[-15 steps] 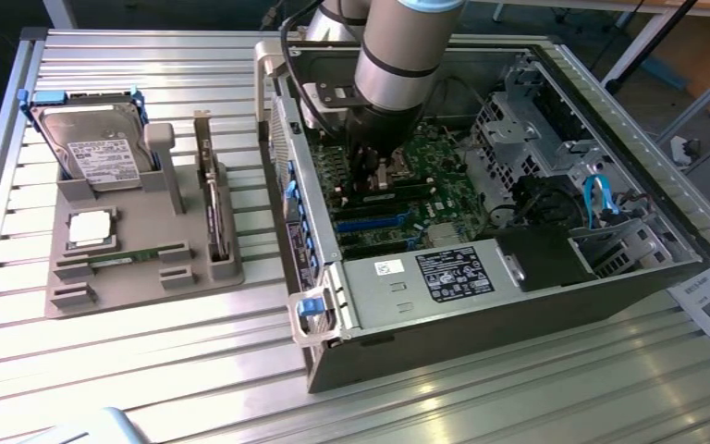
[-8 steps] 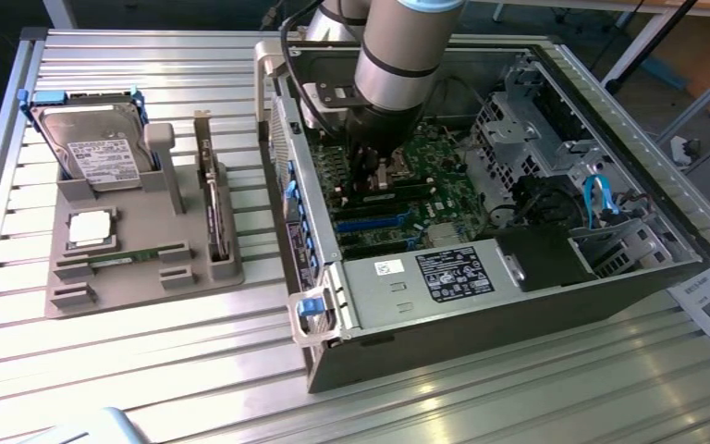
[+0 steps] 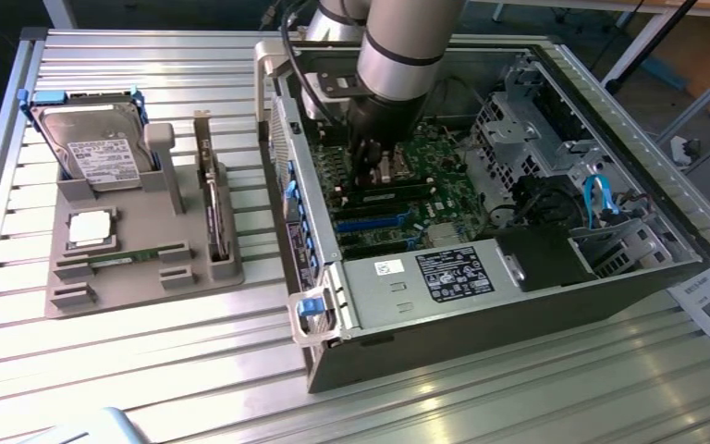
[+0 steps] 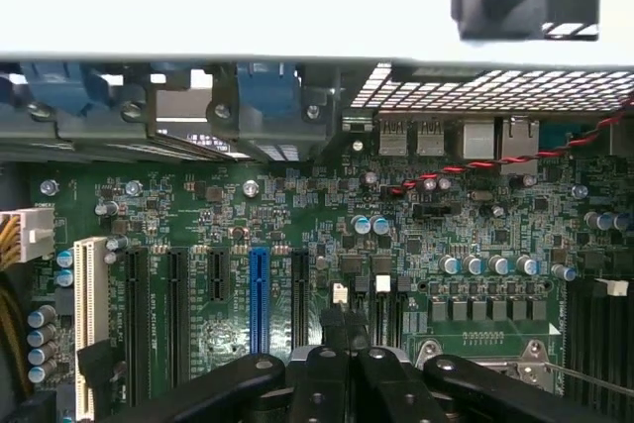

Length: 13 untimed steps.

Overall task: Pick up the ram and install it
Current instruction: 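Press down the ram until it locks into place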

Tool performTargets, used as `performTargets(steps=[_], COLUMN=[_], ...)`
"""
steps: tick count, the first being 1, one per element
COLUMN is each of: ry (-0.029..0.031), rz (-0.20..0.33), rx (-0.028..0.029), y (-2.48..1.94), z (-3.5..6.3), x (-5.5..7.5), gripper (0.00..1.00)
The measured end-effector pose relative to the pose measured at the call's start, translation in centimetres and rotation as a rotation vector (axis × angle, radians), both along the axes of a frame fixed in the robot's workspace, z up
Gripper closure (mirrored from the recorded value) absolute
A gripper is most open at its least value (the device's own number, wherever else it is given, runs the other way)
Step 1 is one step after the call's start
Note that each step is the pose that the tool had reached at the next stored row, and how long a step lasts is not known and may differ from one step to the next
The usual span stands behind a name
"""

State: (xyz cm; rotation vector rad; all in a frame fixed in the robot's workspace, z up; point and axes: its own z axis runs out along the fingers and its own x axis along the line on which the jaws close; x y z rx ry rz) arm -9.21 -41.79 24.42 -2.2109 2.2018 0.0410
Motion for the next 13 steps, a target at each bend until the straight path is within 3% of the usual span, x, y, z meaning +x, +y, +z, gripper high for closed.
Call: performTargets(steps=[13], ry=[0.0001], rz=[0.000], rx=[0.0001], y=[0.00], z=[2.90], x=[0.0], gripper=[0.90])
